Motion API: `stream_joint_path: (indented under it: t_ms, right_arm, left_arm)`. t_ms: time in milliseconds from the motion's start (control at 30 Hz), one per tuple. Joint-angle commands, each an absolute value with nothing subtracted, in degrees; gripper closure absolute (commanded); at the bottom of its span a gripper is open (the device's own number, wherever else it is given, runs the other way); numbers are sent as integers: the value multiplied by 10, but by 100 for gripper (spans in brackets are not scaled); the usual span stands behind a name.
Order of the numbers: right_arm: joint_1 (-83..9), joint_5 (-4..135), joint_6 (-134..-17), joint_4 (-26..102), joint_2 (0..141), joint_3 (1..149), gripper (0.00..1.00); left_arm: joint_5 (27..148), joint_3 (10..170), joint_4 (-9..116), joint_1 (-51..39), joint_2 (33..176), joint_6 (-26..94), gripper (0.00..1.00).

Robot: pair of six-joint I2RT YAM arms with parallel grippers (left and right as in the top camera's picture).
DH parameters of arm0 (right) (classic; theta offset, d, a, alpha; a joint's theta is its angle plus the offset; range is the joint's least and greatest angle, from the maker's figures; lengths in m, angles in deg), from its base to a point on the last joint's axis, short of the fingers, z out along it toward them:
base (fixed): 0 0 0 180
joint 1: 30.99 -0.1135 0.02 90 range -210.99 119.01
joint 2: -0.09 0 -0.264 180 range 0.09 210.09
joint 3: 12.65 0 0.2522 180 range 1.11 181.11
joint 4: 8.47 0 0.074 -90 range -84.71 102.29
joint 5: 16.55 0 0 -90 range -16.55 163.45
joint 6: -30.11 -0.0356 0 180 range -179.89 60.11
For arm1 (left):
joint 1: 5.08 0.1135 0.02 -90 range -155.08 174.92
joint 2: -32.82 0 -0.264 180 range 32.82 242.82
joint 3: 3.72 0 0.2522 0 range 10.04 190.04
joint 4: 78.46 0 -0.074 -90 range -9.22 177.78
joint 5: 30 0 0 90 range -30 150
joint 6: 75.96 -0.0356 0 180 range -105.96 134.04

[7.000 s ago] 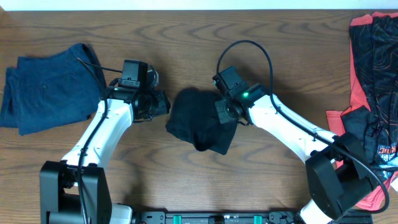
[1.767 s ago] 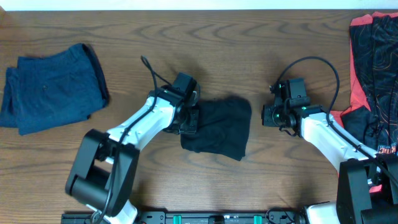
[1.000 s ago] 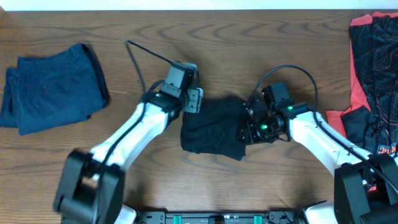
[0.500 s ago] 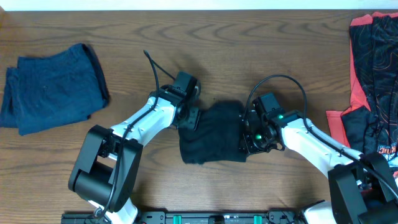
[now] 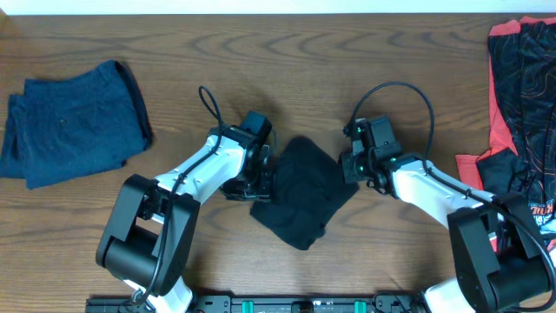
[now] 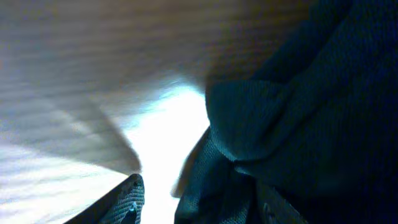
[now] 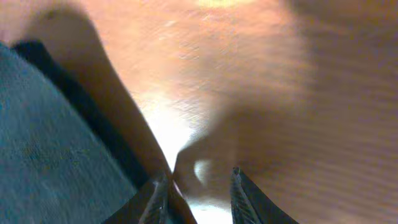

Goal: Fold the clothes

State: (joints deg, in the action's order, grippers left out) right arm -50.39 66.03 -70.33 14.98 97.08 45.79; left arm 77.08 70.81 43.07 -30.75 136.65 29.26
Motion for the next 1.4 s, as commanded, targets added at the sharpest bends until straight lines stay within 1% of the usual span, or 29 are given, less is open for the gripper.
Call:
stream_joint_path:
  t_ms: [0,67,133,300,433,533,633,800,1033,1167,1267,1367]
  right_arm:
    - [-481,681,-699,159,973,495,64]
    - [-472,678,-699,196,970,523,63]
    - [-467,672,-699,267,961,558,61]
    - [-467,657,-741,445,913,613,63]
    - [-468,582,-782,521,870,610,63]
    - [-477,562,-795,548,855,592,63]
    - [-491,532,-796,547,854,564,63]
    - [-527,493,-815,478,854,496,62]
    - [-566,459,-844,397,854,440,62]
    - [-569,458,-856,389,854,435,62]
    - [-569,463,-856,388,854,435,64]
    - [-569,462,-856,388,854,433,69]
  left_arm:
    - [825,702,464,-308,1376,322,40]
    - [822,703,485,-306,1376,321,40]
    - [799,713,483,-300,1376,321,41]
    - [738,732,464,-274,1344,315,40]
    - [739,732,464,-262,1303,313,40]
    - [751,732,466,-264,1275,307,40]
    - [792,732,474,-270,1259,279,40]
    - [806,731,481,-289,1270,218,40]
    - [805,720,494,-317,1282,196,39]
    - [805,718,502,-326,1283,196,40]
    - [805,708,513,-329,1283,196,40]
    - [805,695,522,-329,1287,196,39]
